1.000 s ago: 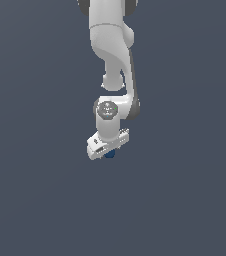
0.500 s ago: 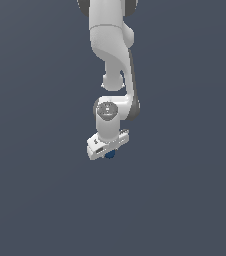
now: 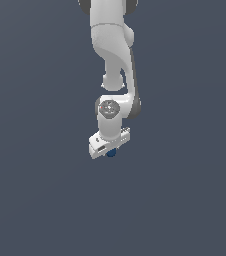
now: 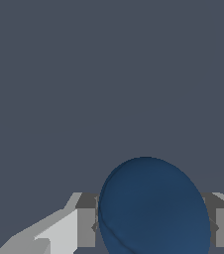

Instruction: Pick up the object and move it to a goal position.

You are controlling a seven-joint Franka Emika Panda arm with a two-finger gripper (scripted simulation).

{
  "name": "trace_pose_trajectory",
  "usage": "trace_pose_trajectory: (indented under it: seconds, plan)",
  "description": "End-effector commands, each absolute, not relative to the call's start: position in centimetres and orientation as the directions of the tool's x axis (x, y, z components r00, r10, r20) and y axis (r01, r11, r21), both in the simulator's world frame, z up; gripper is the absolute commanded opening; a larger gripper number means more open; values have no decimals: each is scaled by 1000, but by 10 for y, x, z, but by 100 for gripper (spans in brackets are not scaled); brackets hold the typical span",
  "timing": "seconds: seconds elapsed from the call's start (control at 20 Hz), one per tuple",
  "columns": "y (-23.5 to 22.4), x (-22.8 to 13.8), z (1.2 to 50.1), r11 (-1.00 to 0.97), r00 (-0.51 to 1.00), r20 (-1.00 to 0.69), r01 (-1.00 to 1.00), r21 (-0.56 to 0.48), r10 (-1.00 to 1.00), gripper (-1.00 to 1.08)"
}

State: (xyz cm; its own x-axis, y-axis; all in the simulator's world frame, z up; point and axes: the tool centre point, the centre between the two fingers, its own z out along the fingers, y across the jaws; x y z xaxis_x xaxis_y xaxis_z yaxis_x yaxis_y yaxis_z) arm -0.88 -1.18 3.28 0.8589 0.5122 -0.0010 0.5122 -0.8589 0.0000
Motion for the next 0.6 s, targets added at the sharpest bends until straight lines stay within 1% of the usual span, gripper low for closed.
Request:
trace_pose_trajectory:
  seconds: [0.0, 0.3, 0.55]
  plan:
    - [-6, -14, 35, -859, 859, 0, 513, 0, 513, -100]
    - [17, -38, 41, -859, 859, 0, 513, 0, 513, -100]
    - [47, -71, 49, -859, 859, 0, 513, 0, 513, -100]
